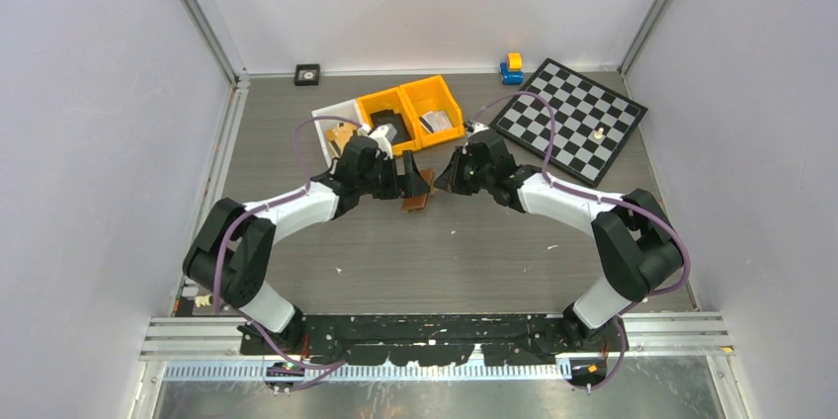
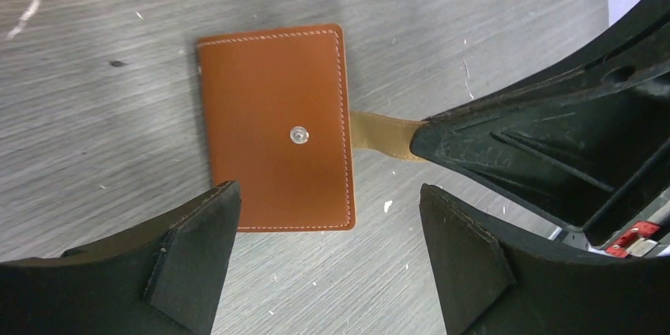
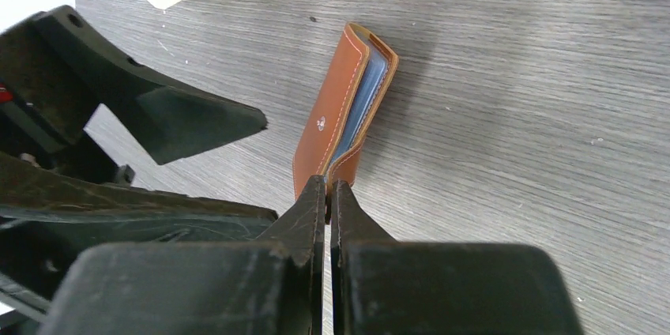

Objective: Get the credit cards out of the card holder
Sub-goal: Open the card holder at the center of the board.

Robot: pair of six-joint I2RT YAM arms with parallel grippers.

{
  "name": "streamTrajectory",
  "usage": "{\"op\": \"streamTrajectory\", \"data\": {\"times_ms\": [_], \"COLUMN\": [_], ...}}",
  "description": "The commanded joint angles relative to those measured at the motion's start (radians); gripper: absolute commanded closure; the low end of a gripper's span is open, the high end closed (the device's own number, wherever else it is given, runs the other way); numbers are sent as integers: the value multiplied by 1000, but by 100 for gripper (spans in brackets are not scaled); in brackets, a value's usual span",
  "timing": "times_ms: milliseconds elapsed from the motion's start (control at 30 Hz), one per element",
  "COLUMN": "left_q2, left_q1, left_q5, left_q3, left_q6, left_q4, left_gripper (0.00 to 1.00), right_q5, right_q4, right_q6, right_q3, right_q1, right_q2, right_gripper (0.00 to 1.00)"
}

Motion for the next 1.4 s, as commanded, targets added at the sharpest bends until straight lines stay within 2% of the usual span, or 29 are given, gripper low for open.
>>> {"op": "streamTrajectory", "data": {"times_ms": [0,133,233,400,567,633,700,833,1033,1367], "left_q2": [33,72,100,129,119,108,91,41,-19,-27], "left_q1": [-3,-4,-5,-5,-4,7,31,62,69,91], "left_q5": [67,53,38,44,22,25,34,42,0,-40], "left_q3": [31,75,98,123,119,102,72,21,-14,0], "left_q6": [45,52,52,51,53,32,7,-21,-21,-21], "left_q4": [-3,-70,-101,-139,-144,-120,-81,-27,-12,-79], "left_gripper": [14,16,21,43,58,66,71,74,86,100], "right_q5": [-24,-29,-29,-16,-3,11,25,55,64,80], "right_q4": [60,74,74,74,79,76,67,42,34,10], "right_q6": [-10,-10,-13,-15,-8,-7,-7,-7,0,44], "right_q3": [6,-3,-4,-9,-19,-21,-21,-13,-13,-20], "right_q1": [1,2,1,0,0,0,0,-2,-11,-64], "right_q2": [-43,-50,-57,-74,-87,-94,-97,-93,-94,-93], "right_gripper": [100,99,100,100,100,100,99,100,100,100]}}
